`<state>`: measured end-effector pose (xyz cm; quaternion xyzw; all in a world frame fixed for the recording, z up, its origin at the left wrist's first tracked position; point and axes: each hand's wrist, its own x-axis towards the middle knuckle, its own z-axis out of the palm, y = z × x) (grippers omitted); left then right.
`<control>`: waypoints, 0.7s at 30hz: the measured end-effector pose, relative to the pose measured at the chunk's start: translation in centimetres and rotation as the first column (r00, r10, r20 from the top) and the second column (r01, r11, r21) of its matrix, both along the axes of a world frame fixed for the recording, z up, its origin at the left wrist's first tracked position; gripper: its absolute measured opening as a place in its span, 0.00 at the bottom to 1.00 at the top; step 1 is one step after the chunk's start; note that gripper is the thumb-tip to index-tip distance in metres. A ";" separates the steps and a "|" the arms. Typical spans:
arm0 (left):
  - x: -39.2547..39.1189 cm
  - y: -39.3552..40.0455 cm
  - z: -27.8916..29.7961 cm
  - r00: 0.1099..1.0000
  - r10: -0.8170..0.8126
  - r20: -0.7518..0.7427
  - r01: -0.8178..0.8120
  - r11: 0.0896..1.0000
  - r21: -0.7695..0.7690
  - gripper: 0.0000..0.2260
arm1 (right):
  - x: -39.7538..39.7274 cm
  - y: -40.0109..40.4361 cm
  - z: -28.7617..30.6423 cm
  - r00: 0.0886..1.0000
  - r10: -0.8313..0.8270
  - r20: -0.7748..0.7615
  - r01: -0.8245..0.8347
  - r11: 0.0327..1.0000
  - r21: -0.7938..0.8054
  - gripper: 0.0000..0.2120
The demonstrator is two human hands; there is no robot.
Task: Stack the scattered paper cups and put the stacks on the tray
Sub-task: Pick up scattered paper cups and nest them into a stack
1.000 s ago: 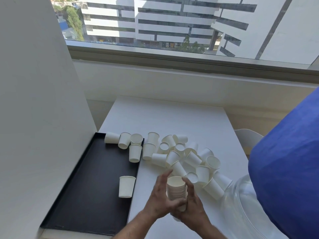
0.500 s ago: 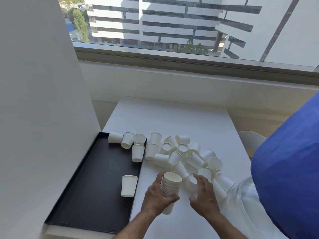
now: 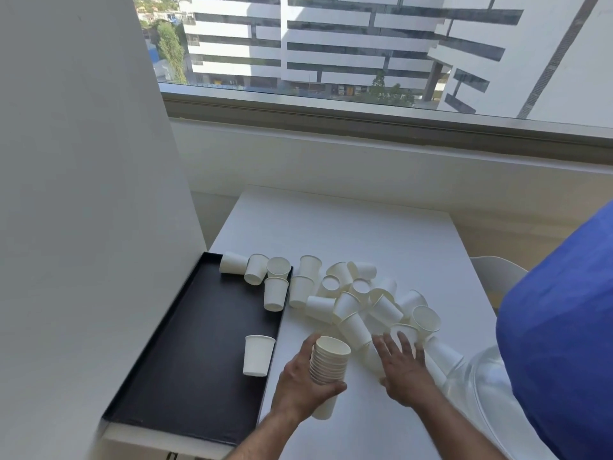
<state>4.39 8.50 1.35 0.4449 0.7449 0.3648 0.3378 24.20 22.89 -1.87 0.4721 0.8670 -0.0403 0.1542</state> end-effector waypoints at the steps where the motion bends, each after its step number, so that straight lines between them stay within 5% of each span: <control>1: 0.0 0.0 0.0 1.000 0.002 0.002 -0.002 1.000 -0.003 0.43 | 0.0 0.0 0.0 1.000 -0.004 -0.004 0.004 1.000 0.018 0.40; 7: -0.1 -0.2 -0.1 1.000 -0.003 0.002 0.003 1.000 -0.013 0.43 | 0.0 -1.1 0.0 0.997 0.004 -0.074 -0.001 0.999 0.049 0.30; 14: -0.1 -0.5 -0.4 0.999 -0.031 -0.030 0.031 0.999 -0.032 0.44 | 0.4 -2.8 0.5 0.954 -0.069 -0.292 0.036 0.992 -0.117 0.24; 17: 0.1 -0.8 -0.5 0.998 -0.031 -0.055 0.029 0.999 -0.038 0.44 | 0.2 -3.6 1.5 0.745 -0.312 -0.589 0.237 0.950 -0.203 0.24; 21: 0.3 -1.1 -0.9 0.998 -0.029 -0.057 0.027 0.999 -0.044 0.44 | -0.6 -4.0 3.2 0.236 -0.608 -0.758 0.364 0.779 -0.511 0.31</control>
